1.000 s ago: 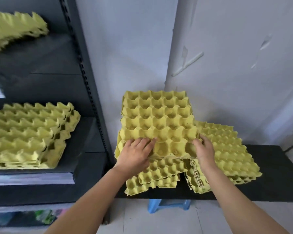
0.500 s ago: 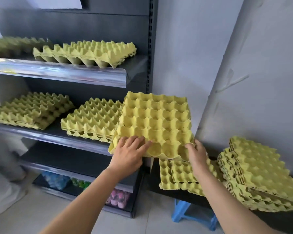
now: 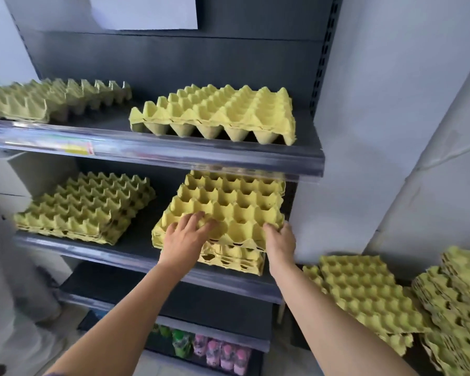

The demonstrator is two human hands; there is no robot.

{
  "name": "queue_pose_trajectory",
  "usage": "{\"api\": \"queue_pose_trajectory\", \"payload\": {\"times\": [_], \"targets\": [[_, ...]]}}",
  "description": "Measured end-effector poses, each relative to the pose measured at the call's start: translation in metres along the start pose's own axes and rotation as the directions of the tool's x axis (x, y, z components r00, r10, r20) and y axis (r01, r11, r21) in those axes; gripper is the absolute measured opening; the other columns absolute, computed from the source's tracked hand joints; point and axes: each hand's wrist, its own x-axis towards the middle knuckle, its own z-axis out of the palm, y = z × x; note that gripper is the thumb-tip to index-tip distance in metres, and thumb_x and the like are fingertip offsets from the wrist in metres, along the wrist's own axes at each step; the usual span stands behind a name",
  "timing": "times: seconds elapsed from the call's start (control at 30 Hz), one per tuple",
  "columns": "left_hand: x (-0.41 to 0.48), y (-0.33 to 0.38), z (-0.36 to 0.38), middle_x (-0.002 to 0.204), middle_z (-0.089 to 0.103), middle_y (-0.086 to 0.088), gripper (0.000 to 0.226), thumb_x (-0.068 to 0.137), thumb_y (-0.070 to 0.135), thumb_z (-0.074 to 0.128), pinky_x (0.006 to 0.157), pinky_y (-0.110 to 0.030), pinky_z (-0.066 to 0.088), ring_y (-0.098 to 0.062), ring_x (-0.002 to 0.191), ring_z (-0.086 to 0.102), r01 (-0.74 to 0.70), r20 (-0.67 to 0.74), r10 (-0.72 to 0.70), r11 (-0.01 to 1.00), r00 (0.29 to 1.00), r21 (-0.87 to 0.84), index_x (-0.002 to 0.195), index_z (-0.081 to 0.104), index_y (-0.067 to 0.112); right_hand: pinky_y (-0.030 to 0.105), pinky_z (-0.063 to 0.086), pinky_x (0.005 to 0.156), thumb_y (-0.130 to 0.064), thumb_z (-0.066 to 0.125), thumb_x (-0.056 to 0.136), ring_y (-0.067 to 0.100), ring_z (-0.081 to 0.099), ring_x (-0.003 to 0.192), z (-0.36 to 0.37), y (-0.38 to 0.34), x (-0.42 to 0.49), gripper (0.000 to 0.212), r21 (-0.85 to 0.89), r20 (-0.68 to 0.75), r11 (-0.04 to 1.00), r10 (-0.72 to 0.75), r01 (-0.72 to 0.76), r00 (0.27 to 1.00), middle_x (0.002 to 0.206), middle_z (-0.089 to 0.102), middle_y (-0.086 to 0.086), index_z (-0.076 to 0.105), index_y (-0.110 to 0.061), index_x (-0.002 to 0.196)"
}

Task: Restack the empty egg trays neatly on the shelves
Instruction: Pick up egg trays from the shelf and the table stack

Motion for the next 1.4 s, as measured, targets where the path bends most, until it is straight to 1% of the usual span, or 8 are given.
{"api": "queue_pose_trajectory", "payload": {"times": [0.2,0.37,0.5,0.57,0.73,1.07,1.3,1.4], "targets": [[0.028,-0.034,0.032,0.149,0.027,-0.003,0.058,0.093,0.016,0.053,0.099,-0.042,0.040,-0.026,0.136,0.027,-0.045,0.127,0.056,0.995,0.990,-0.089,0.143,0.029,0.033,0.045,0.041,0.096,-0.036,0.051,0.093,0.040,0.048,0.120,0.042,-0.004,0.026,0.053,-0.272,-0.033,0.957,0.093,-0.098,0.995,0.132,0.050,0.018,0.040,-0.009,0.138],[0.028,-0.036,0.043,0.148,0.026,-0.003,0.051,0.094,0.028,0.049,0.104,-0.043,0.032,-0.026,0.136,0.024,-0.073,0.165,0.082,0.995,0.983,-0.064,0.142,0.031,0.027,0.042,0.045,0.094,-0.033,0.052,0.094,0.038,0.053,0.116,0.044,0.016,0.032,0.055,-0.308,-0.017,0.950,0.056,-0.059,0.998,0.131,0.052,0.021,0.039,-0.005,0.139],[0.028,-0.038,0.050,0.130,0.051,-0.007,0.059,0.073,0.052,0.067,0.093,-0.057,0.040,-0.034,0.116,0.051,-0.122,0.106,0.128,0.990,0.986,-0.068,0.124,0.055,0.025,0.045,0.046,0.095,-0.043,0.049,0.094,0.039,0.050,0.119,0.041,0.013,0.031,0.062,-0.447,0.003,0.895,-0.004,0.005,1.000,0.136,0.045,0.018,0.032,-0.012,0.144],[0.032,-0.034,0.048,0.121,0.057,-0.003,0.056,0.077,0.064,0.049,0.088,-0.055,0.044,-0.029,0.106,0.057,-0.163,0.017,0.164,0.986,0.986,-0.041,0.118,0.059,0.028,0.047,0.046,0.096,-0.048,0.046,0.094,0.038,0.048,0.121,0.037,0.010,0.029,0.062,-0.552,0.029,0.826,-0.117,0.113,0.993,0.138,0.042,0.016,0.030,-0.016,0.146],[0.053,-0.013,0.032,0.103,0.065,0.001,0.042,0.087,0.048,0.036,0.078,-0.043,0.048,-0.024,0.088,0.063,-0.237,-0.091,0.227,0.965,0.970,-0.111,0.107,0.066,0.026,0.039,0.047,0.094,-0.042,0.043,0.097,0.030,0.047,0.120,0.022,0.001,0.029,0.048,-0.694,0.112,0.635,-0.368,0.338,0.923,0.135,0.045,0.011,0.041,-0.018,0.138],[0.099,0.082,0.015,0.090,0.071,-0.001,0.018,0.076,0.016,0.070,0.074,-0.040,0.052,-0.025,0.086,0.068,-0.396,-0.226,0.350,0.895,0.909,-0.207,0.094,0.070,0.018,0.041,0.053,0.076,-0.028,0.056,0.091,0.031,0.059,0.098,-0.078,0.008,0.063,0.032,-0.809,0.134,0.379,-0.625,0.449,0.769,0.112,0.062,0.010,0.062,-0.014,0.119],[0.113,0.213,0.010,0.074,0.066,0.003,0.027,0.081,0.024,0.041,0.066,-0.033,0.050,-0.022,0.068,0.063,-0.506,-0.237,0.454,0.821,0.859,-0.263,0.086,0.066,0.018,0.042,0.054,0.069,-0.020,0.071,0.080,0.033,0.063,0.088,-0.214,0.042,0.103,0.030,-0.836,0.173,0.293,-0.662,0.464,0.729,0.102,0.066,0.008,0.067,-0.012,0.109],[0.111,0.270,0.023,0.070,0.066,0.004,0.021,0.079,0.023,0.047,0.058,-0.033,0.050,-0.021,0.062,0.064,-0.521,-0.194,0.483,0.800,0.854,-0.300,0.082,0.067,0.017,0.043,0.054,0.072,-0.021,0.067,0.084,0.031,0.063,0.092,-0.276,0.065,0.119,0.027,-0.839,0.221,0.273,-0.620,0.471,0.753,0.103,0.066,0.007,0.067,-0.013,0.110]]}}
